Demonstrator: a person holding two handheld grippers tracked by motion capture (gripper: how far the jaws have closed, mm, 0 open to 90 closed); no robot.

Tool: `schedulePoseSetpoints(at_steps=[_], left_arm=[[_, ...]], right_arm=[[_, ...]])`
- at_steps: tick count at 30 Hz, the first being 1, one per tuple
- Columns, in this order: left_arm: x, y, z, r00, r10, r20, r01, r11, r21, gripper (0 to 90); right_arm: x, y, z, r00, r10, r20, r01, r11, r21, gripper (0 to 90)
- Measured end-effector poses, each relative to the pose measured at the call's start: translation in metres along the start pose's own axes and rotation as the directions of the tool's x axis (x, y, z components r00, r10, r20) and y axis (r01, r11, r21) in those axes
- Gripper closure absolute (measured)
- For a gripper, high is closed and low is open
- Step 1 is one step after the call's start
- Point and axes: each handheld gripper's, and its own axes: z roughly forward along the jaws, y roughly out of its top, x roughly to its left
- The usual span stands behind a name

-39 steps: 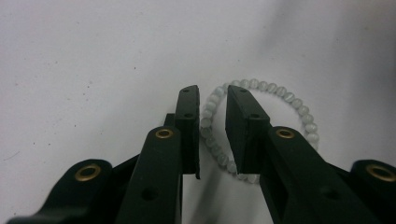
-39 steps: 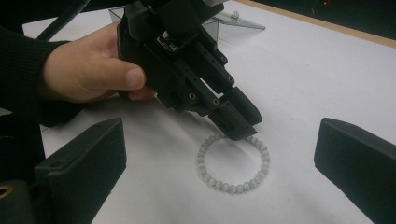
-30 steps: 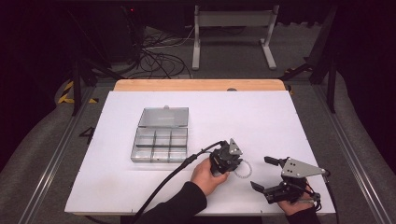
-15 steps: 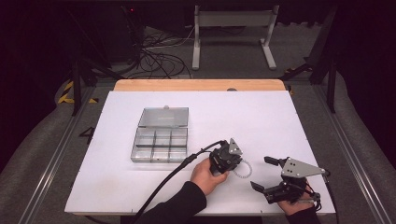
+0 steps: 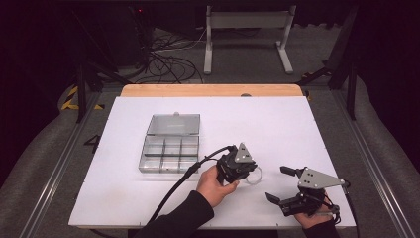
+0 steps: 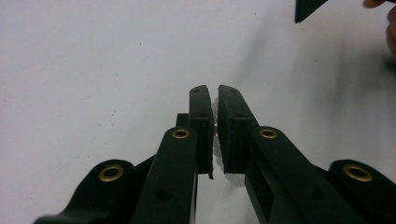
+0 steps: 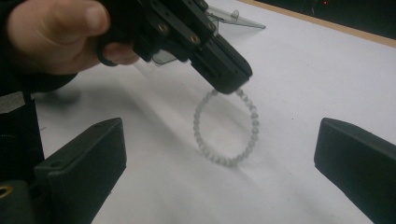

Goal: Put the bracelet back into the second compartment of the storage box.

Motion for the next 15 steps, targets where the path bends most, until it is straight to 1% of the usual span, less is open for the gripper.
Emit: schedulePoseSetpoints(at_steps=[1, 7, 9, 12, 15], left_arm=[[0.0, 0.001, -0.003, 1.0, 0.006, -0.001, -0.006, 1.0, -0.008, 84.7], [0.003, 0.003, -0.024, 1.0, 0.006, -0.003, -0.007, 0.999, -0.044, 84.7], [0.004, 0.004, -0.029, 1.0, 0.004, -0.001, -0.004, 0.9991, -0.041, 84.7], [0.004, 0.004, -0.038, 0.9996, 0.024, -0.015, -0.025, 0.999, -0.038, 84.7], [0.004, 0.005, -0.046, 0.9996, 0.021, -0.018, -0.022, 0.9986, -0.047, 84.7]], right_arm=[[0.0, 0.0, 0.0, 1.0, 0.001, -0.001, -0.001, 1.0, 0.001, 2.8], [0.001, 0.0, 0.001, 1.0, 0.001, 0.002, -0.001, 1.0, 0.002, 2.8], [0.001, 0.0, 0.001, 1.0, 0.001, 0.003, -0.001, 1.0, 0.002, 2.8], [0.001, 0.0, 0.001, 1.0, -0.002, 0.002, 0.002, 1.0, 0.004, 2.8], [0.001, 0.0, 0.002, 1.0, -0.001, 0.002, 0.0, 1.0, 0.005, 2.8]])
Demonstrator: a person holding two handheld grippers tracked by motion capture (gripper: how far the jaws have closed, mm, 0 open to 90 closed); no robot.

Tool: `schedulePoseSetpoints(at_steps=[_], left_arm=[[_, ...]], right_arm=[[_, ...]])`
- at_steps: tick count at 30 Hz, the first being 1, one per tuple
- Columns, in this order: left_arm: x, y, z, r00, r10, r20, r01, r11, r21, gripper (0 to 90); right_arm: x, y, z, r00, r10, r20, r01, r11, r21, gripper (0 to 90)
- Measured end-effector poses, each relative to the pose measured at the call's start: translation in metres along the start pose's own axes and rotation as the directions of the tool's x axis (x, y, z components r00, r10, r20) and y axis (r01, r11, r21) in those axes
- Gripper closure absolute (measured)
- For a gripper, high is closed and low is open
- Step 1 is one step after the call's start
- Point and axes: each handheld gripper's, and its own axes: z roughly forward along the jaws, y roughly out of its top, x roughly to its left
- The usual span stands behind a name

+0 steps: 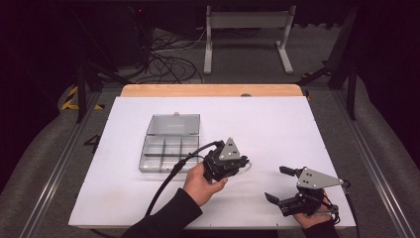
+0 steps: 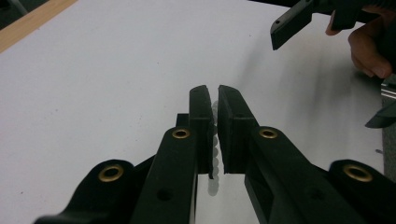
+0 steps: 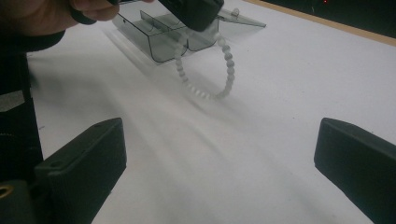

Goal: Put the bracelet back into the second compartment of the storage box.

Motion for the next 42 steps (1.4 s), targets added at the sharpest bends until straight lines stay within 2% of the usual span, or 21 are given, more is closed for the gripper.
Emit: schedulePoseSetpoints(at_steps=[9, 13, 19, 24, 33, 42], left_arm=[[0.002, 0.002, -0.015, 0.9999, 0.004, 0.014, -0.005, 0.9998, 0.02, 84.7], [0.004, 0.002, -0.023, 0.9999, 0.009, 0.011, -0.009, 0.9999, 0.009, 84.7], [0.007, 0.001, -0.036, 0.9999, 0.014, -0.004, -0.014, 0.9999, 0.0, 84.7], [0.01, -0.001, -0.047, 0.999, 0.028, -0.034, -0.028, 0.9996, 0.006, 84.7], [0.024, -0.011, -0.07, 0.9976, -0.009, -0.069, 0.008, 0.9998, -0.018, 84.7], [0.037, -0.022, -0.089, 0.993, -0.039, -0.111, 0.036, 0.999, -0.027, 84.7]], right_arm=[[0.0, 0.0, 0.0, 1.0, 0.001, 0.001, -0.001, 1.0, 0.003, 2.8], [0.0, 0.0, 0.001, 1.0, 0.0, 0.0, 0.0, 1.0, 0.005, 2.8], [0.0, 0.0, 0.001, 1.0, 0.0, -0.002, 0.0, 1.0, 0.004, 2.8], [0.0, 0.0, 0.001, 1.0, 0.0, -0.002, 0.0, 1.0, 0.005, 2.8], [0.001, 0.0, 0.002, 1.0, -0.001, -0.004, 0.001, 1.0, 0.008, 2.8], [0.001, 0.0, 0.002, 1.0, -0.002, -0.003, 0.002, 0.9999, 0.011, 2.8]])
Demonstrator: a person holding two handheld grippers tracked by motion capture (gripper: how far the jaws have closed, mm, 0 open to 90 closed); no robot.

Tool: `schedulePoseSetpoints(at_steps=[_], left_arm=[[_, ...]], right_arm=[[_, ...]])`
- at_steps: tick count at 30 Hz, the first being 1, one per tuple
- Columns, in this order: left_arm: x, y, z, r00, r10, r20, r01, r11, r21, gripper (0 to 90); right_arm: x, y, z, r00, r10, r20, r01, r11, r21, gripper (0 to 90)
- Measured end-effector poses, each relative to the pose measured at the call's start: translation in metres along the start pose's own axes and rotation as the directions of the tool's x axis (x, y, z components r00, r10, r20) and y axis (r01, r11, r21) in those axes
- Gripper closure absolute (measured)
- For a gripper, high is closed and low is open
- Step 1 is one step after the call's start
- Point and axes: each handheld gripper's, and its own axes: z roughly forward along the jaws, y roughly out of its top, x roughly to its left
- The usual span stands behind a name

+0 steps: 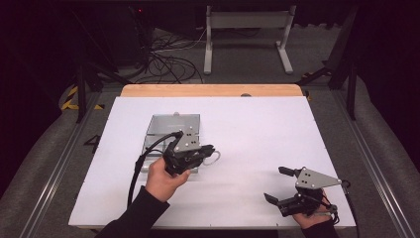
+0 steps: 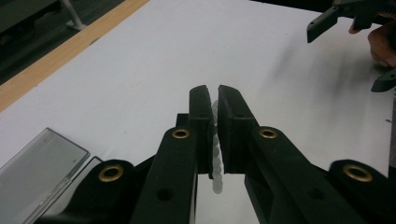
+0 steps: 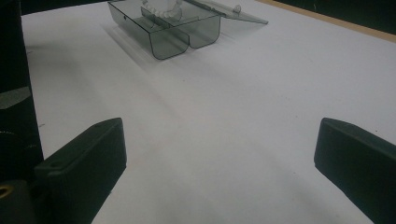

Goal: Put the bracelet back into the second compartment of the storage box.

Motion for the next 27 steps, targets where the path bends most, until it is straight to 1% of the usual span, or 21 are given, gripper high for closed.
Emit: schedulePoseSetpoints(at_steps=[1, 5, 6, 10, 11, 14, 17, 19, 20, 27], left_arm=[[0.002, -0.002, -0.002, 1.0, -0.007, -0.003, 0.007, 1.0, -0.001, 84.7], [0.008, -0.006, -0.009, 0.9996, -0.008, -0.026, 0.008, 1.0, -0.002, 84.7], [0.009, -0.007, -0.01, 0.9995, -0.016, -0.028, 0.016, 0.9999, 0.0, 84.7], [0.015, -0.011, -0.017, 0.9986, -0.021, -0.049, 0.021, 0.9998, 0.001, 84.7], [0.017, -0.013, -0.019, 0.9984, -0.015, -0.055, 0.015, 0.9999, 0.002, 84.7], [0.021, -0.016, -0.024, 0.9972, -0.024, -0.07, 0.024, 0.9997, 0.004, 84.7], [0.024, -0.018, -0.028, 0.9961, -0.022, -0.086, 0.023, 0.9997, 0.004, 84.7], [0.026, -0.02, -0.031, 0.9952, -0.031, -0.092, 0.032, 0.9995, 0.005, 84.7], [0.028, -0.021, -0.032, 0.9948, -0.028, -0.098, 0.028, 0.9996, 0.005, 84.7], [0.037, -0.029, -0.039, 0.9911, -0.051, -0.123, 0.052, 0.9986, 0.005, 84.7]], right_arm=[[0.0, 0.0, 0.0, 1.0, -0.001, 0.001, 0.001, 1.0, 0.003, 2.8], [0.0, 0.0, 0.001, 1.0, -0.002, 0.0, 0.002, 1.0, 0.001, 2.8], [0.0, 0.0, 0.001, 1.0, -0.001, 0.001, 0.001, 1.0, 0.002, 2.8], [0.0, 0.0, 0.001, 1.0, 0.001, 0.0, -0.001, 1.0, 0.003, 2.8], [0.0, 0.0, 0.001, 1.0, 0.0, 0.0, 0.0, 1.0, 0.003, 2.8], [0.0, 0.0, 0.001, 1.0, 0.0, 0.0, 0.0, 1.0, 0.004, 2.8], [0.0, 0.0, 0.001, 1.0, 0.001, 0.001, -0.001, 1.0, 0.004, 2.8], [0.0, 0.0, 0.002, 1.0, 0.002, 0.0, -0.002, 1.0, 0.006, 2.8], [0.0, 0.0, 0.002, 1.0, 0.003, 0.0, -0.003, 1.0, 0.007, 2.8], [0.0, 0.0, 0.002, 1.0, 0.003, 0.0, -0.003, 1.0, 0.009, 2.8]])
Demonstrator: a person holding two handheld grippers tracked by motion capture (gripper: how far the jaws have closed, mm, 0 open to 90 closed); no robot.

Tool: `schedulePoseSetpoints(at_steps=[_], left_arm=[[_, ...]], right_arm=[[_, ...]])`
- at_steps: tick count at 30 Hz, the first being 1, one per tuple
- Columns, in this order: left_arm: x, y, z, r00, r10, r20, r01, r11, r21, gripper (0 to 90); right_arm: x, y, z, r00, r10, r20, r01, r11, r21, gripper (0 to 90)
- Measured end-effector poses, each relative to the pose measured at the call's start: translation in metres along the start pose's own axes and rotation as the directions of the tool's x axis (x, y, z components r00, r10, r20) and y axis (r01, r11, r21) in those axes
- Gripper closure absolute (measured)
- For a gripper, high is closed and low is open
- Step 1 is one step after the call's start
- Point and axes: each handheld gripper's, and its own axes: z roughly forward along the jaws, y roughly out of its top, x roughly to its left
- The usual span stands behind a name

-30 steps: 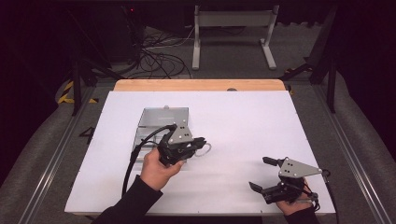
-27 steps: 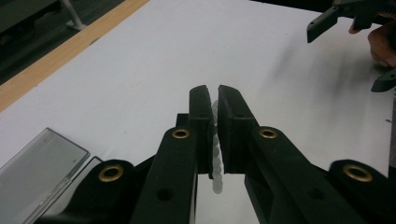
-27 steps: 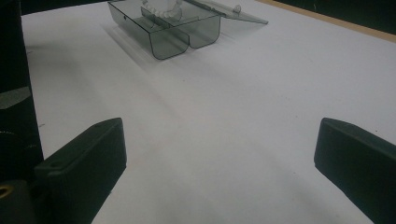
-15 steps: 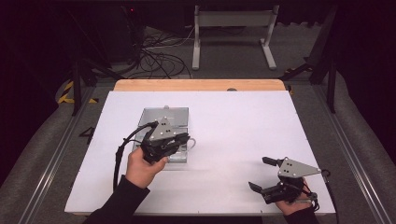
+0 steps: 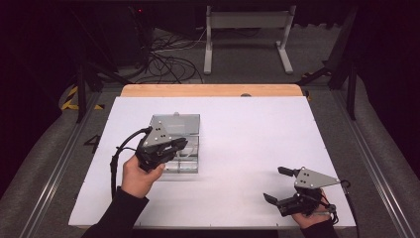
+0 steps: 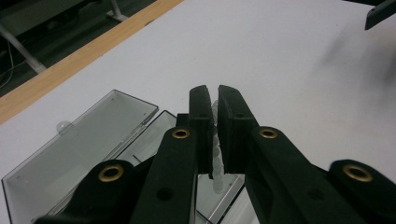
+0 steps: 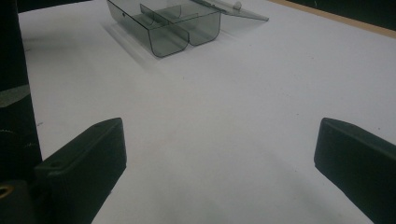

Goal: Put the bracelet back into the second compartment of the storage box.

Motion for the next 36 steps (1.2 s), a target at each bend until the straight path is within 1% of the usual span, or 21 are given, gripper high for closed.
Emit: schedulePoseSetpoints(at_steps=[6, 8, 12, 14, 16, 17, 18, 19, 20, 22, 26, 27, 29, 30, 31, 32, 35, 36], left_arm=[[0.008, -0.003, 0.001, 0.9994, -0.029, -0.017, 0.03, 0.9996, 0.002, 84.7], [0.009, -0.004, 0.002, 0.9992, -0.033, -0.021, 0.033, 0.9994, 0.009, 84.7], [0.014, -0.007, 0.005, 0.9978, -0.055, -0.038, 0.056, 0.9982, 0.024, 84.7], [0.017, -0.01, 0.007, 0.996, -0.077, -0.047, 0.078, 0.9967, 0.024, 84.6], [0.021, -0.013, 0.009, 0.9925, -0.106, -0.062, 0.107, 0.9939, 0.025, 84.6], [0.024, -0.014, 0.011, 0.9917, -0.112, -0.063, 0.114, 0.9932, 0.024, 84.6], [0.025, -0.016, 0.012, 0.9895, -0.129, -0.066, 0.13, 0.9912, 0.021, 84.6], [0.028, -0.017, 0.013, 0.9886, -0.134, -0.069, 0.136, 0.9904, 0.025, 84.6], [0.029, -0.018, 0.014, 0.9863, -0.147, -0.074, 0.149, 0.9885, 0.024, 84.6], [0.032, -0.021, 0.017, 0.9838, -0.165, -0.069, 0.167, 0.9859, 0.017, 84.6], [0.038, -0.025, 0.021, 0.9805, -0.183, -0.072, 0.185, 0.9826, 0.017, 84.6], [0.039, -0.026, 0.022, 0.9794, -0.186, -0.078, 0.188, 0.9818, 0.023, 84.6], [0.041, -0.028, 0.025, 0.977, -0.201, -0.071, 0.203, 0.9788, 0.024, 84.6], [0.042, -0.029, 0.026, 0.9771, -0.2, -0.073, 0.202, 0.9789, 0.028, 84.6], [0.042, -0.03, 0.027, 0.975, -0.212, -0.066, 0.214, 0.9764, 0.028, 84.6], [0.044, -0.031, 0.028, 0.9761, -0.208, -0.063, 0.21, 0.9774, 0.027, 84.6], [0.045, -0.035, 0.032, 0.9731, -0.223, -0.056, 0.226, 0.9735, 0.037, 84.6], [0.045, -0.035, 0.033, 0.9731, -0.223, -0.058, 0.226, 0.9735, 0.039, 84.6]], right_arm=[[0.0, 0.0, 0.001, 1.0, 0.0, -0.001, 0.0, 1.0, 0.001, 2.8], [0.0, 0.0, 0.0, 1.0, 0.0, 0.0, 0.0, 1.0, 0.0, 2.8], [0.0, 0.0, 0.0, 1.0, 0.003, 0.0, -0.003, 1.0, 0.001, 2.8], [0.0, 0.0, 0.0, 1.0, 0.003, 0.0, -0.003, 1.0, 0.001, 2.8], [0.0, 0.0, 0.0, 1.0, 0.002, -0.001, -0.002, 1.0, 0.0, 2.9], [0.0, 0.0, 0.0, 1.0, 0.002, -0.001, -0.002, 1.0, 0.0, 2.9], [0.0, 0.0, 0.0, 1.0, 0.002, -0.001, -0.002, 1.0, 0.0, 2.9], [0.0, 0.0, 0.0, 1.0, -0.002, 0.0, 0.002, 1.0, 0.0, 2.9], [0.0, 0.0, 0.0, 1.0, -0.002, 0.0, 0.002, 1.0, 0.001, 2.9], [0.0, 0.0, 0.0, 1.0, 0.0, -0.001, 0.0, 1.0, 0.001, 2.9], [0.0, 0.0, 0.0, 1.0, 0.002, -0.002, -0.002, 1.0, 0.0, 2.9], [0.0, 0.0, 0.0, 1.0, 0.002, -0.002, -0.002, 1.0, 0.001, 2.9], [0.0, 0.0, 0.0, 1.0, 0.001, -0.002, -0.001, 1.0, 0.001, 2.9], [0.0, 0.0, 0.0, 1.0, 0.001, -0.002, -0.001, 1.0, 0.001, 2.9], [0.0, 0.0, 0.0, 1.0, 0.001, -0.003, -0.001, 1.0, 0.001, 2.9], [0.0, 0.0, 0.0, 1.0, 0.002, -0.003, -0.002, 1.0, 0.001, 2.9], [0.0, 0.0, 0.0, 1.0, 0.002, -0.003, -0.002, 1.0, 0.002, 2.9], [0.0, -0.001, 0.0, 1.0, 0.001, -0.004, -0.001, 1.0, 0.002, 2.9]])
